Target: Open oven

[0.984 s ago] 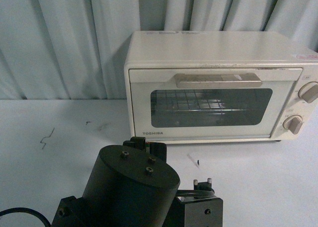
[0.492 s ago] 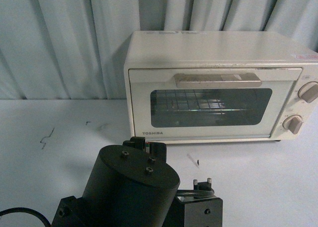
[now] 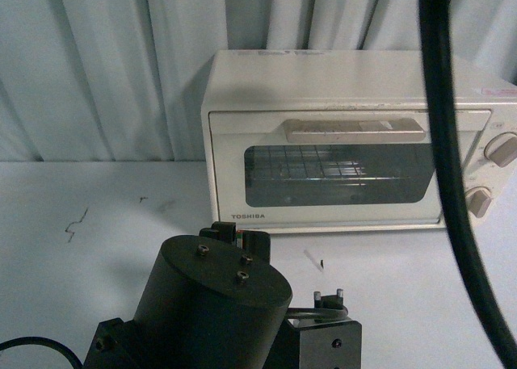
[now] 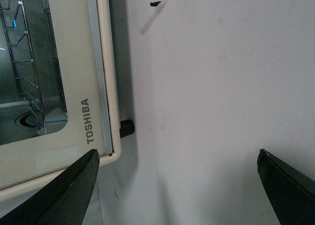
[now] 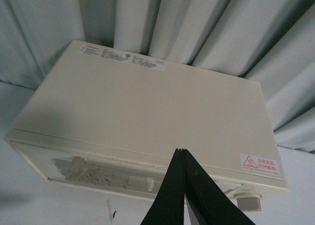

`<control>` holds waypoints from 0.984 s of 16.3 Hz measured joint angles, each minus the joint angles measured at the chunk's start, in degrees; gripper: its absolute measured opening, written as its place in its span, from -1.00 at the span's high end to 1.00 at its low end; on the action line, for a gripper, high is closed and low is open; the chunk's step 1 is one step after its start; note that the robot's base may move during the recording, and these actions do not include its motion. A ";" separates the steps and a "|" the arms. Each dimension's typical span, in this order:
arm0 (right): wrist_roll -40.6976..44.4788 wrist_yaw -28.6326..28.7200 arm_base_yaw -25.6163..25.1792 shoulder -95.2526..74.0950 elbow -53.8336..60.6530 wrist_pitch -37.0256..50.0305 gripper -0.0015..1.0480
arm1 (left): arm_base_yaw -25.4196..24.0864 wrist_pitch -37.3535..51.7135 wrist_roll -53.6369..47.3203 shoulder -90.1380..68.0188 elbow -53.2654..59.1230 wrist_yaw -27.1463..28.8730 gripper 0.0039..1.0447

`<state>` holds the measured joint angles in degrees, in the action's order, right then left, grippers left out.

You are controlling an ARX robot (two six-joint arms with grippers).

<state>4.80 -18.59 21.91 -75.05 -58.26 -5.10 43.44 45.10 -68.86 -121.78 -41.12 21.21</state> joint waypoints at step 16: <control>0.35 -4.15 0.90 -14.27 -3.41 3.58 0.96 | -0.02 0.02 0.02 0.00 0.02 0.02 -0.88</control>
<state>5.15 -22.74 22.81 -89.32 -61.67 -1.52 43.42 45.12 -68.84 -121.78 -41.10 21.23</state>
